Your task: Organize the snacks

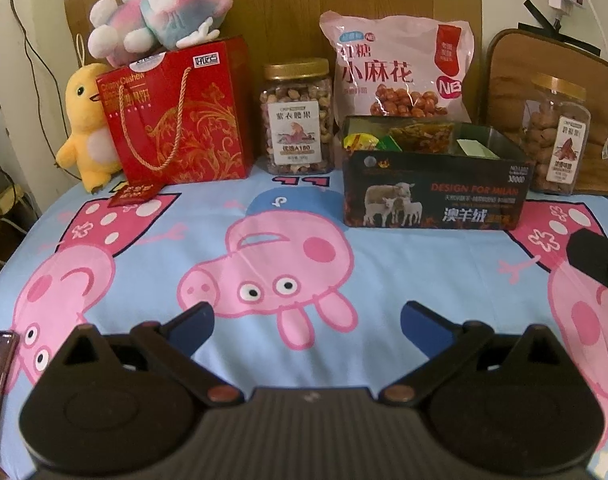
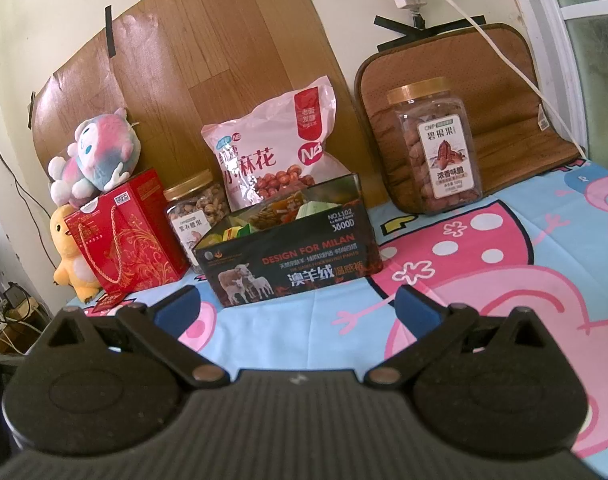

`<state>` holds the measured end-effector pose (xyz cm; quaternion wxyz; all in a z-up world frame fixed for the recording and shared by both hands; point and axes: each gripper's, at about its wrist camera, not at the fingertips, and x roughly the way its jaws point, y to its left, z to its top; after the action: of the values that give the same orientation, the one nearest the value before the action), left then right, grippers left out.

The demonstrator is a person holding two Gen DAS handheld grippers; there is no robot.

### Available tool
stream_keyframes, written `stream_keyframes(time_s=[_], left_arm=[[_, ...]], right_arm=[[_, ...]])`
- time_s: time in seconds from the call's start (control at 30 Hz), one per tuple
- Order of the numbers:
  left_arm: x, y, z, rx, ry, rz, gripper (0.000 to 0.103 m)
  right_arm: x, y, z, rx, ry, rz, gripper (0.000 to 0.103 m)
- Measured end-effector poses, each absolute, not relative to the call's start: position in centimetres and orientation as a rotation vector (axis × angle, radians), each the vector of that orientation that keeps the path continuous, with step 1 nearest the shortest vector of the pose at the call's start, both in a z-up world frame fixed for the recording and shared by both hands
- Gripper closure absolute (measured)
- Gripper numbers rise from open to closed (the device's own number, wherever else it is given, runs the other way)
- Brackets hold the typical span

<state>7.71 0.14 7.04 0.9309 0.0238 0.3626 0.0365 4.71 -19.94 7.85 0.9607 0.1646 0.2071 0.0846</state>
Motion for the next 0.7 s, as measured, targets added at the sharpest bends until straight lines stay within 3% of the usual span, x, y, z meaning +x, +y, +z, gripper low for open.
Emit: stream_keyframes(time_s=[0.7], left_arm=[[8.09,-0.26,6.69,0.035,0.801,0.019,0.000]], right_arm=[[4.67,-20.03,7.72,0.331,0.419,0.175,0.000]])
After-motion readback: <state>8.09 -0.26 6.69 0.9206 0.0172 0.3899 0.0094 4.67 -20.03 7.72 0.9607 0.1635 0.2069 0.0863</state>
